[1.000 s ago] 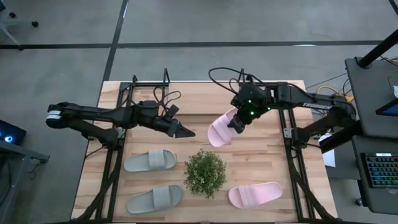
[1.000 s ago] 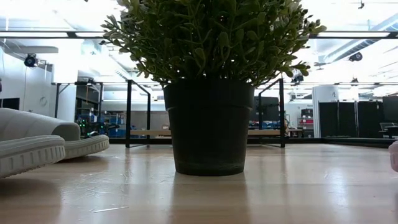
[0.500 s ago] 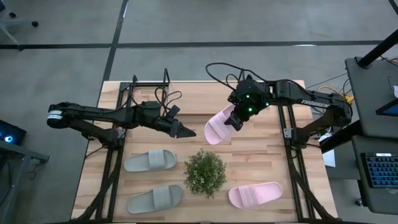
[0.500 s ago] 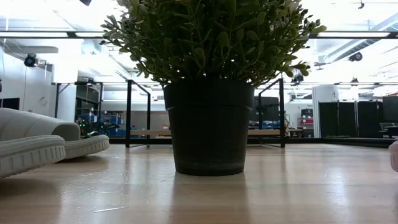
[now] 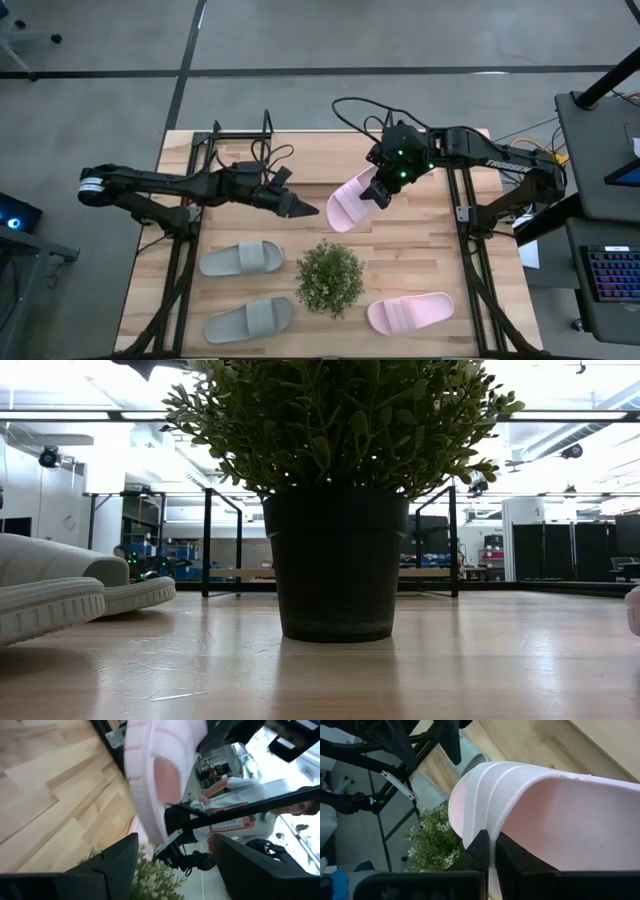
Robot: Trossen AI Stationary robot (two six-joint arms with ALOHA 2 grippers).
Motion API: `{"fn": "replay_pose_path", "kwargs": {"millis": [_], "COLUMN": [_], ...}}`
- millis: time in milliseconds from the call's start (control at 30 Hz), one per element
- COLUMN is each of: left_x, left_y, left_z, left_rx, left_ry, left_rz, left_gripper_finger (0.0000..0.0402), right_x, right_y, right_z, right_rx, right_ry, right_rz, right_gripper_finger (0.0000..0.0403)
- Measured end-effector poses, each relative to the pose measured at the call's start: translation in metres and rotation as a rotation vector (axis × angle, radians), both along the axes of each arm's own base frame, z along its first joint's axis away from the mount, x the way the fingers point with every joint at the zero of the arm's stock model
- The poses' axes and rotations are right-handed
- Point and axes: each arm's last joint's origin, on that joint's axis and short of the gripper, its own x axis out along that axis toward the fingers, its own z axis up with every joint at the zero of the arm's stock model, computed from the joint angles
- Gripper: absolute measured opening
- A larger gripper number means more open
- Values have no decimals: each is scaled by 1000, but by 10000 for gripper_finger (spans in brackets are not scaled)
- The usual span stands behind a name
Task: Pick and place slides into the shelf
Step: Put the top pink slides on the shelf
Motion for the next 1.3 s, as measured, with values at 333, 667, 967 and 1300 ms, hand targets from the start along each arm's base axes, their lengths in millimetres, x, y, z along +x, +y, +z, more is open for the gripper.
{"fn": "replay_pose_path", "kwargs": {"millis": [333,667,967,1300], "left_x": [11,25,28,28], "left_y": [2,2,2,2], "left_z": [-7,-9,-11,-11], "left_rx": [-4,-31,-34,-34], "left_ry": [-6,-49,-64,-63], "left_rz": [7,-10,-16,-18], "left_gripper_finger": [240,240,240,205], "right_x": [4,5,6,7], "right_y": [-1,-1,-1,-1], "right_z": [4,6,6,7], "right_rx": [-2,-4,-5,-13], "right_ry": [-59,-80,-83,-107], "right_rz": [-5,-5,-5,-1], "right_gripper_finger": [8,8,8,8]}}
